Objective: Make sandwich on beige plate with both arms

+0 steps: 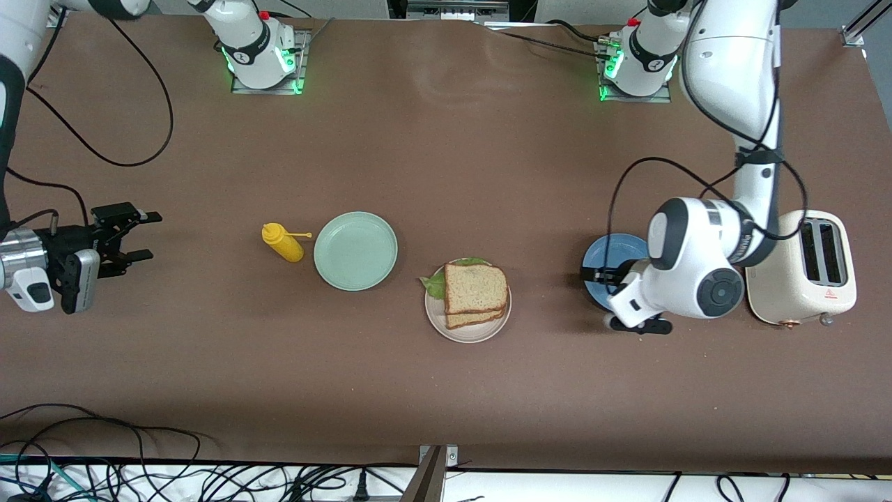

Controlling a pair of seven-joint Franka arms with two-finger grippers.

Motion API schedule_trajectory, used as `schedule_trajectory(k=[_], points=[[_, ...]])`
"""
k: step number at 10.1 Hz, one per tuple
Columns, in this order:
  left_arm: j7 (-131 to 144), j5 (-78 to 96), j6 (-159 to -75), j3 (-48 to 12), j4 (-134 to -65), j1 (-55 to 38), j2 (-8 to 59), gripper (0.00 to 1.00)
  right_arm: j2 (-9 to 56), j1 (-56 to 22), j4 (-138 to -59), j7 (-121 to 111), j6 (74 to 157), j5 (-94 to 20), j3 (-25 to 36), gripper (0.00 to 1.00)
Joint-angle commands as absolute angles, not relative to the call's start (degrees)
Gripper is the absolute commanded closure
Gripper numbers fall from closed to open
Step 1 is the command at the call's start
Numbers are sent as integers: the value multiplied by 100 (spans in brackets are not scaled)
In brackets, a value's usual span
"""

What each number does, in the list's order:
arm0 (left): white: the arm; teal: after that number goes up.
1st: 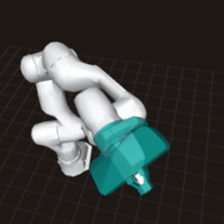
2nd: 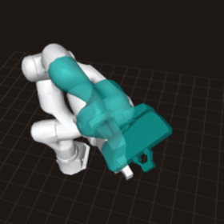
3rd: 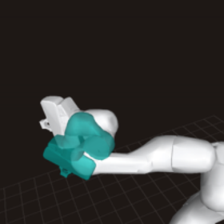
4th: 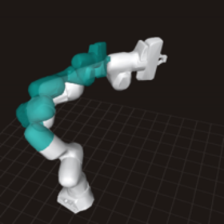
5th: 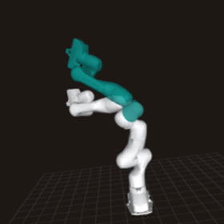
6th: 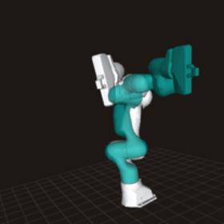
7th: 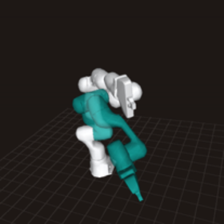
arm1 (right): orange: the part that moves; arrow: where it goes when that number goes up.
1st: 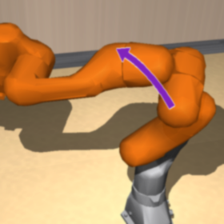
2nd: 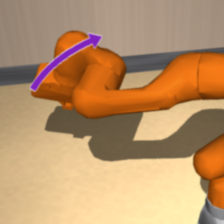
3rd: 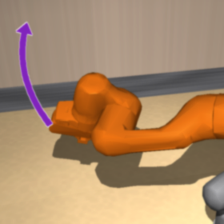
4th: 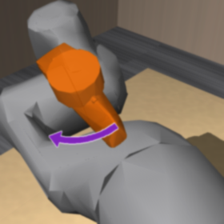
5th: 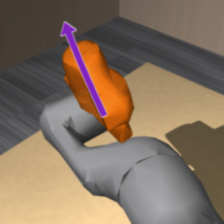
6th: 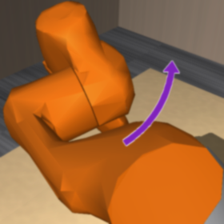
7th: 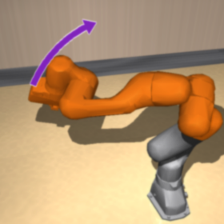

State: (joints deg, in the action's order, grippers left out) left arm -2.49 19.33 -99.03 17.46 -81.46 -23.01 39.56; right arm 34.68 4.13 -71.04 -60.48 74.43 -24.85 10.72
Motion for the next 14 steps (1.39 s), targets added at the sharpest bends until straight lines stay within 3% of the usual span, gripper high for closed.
schedule_trajectory(k=[1, 4, 6, 9, 11, 12, 14], points=[[-229, 1199, -9494, 1705, -8183, -2049, 3613, 0, 2236, 404, -8453, -5286, 8173, -1779, 757, 0], [-237, -103, -8993, 1714, -8156, -1821, 3359, 0, 1277, 404, -9086, -3233, 8595, -391, 37, 0], [-237, -44, -8816, 1688, -8034, -1399, 3007, 0, 829, 413, -9525, -2638, 8814, 437, -96, 0], [-176, -62, -8430, 1705, -7595, -1406, 3006, 0, 423, 439, -9774, -1921, 9421, 607, 26, 0], [-210, -53, -8507, 1627, -7716, -1118, 2736, 0, 396, 439, -9791, -691, 9422, 519, 97, 0], [-220, -61, -8952, 1487, -8178, -1021, 2150, 0, 239, 439, -9782, -555, 9404, 292, 88, 0], [-237, -53, -10549, 1257, -9749, -879, 796, 0, -60, 439, -9817, -510, 9063, -446, 114, 0]])
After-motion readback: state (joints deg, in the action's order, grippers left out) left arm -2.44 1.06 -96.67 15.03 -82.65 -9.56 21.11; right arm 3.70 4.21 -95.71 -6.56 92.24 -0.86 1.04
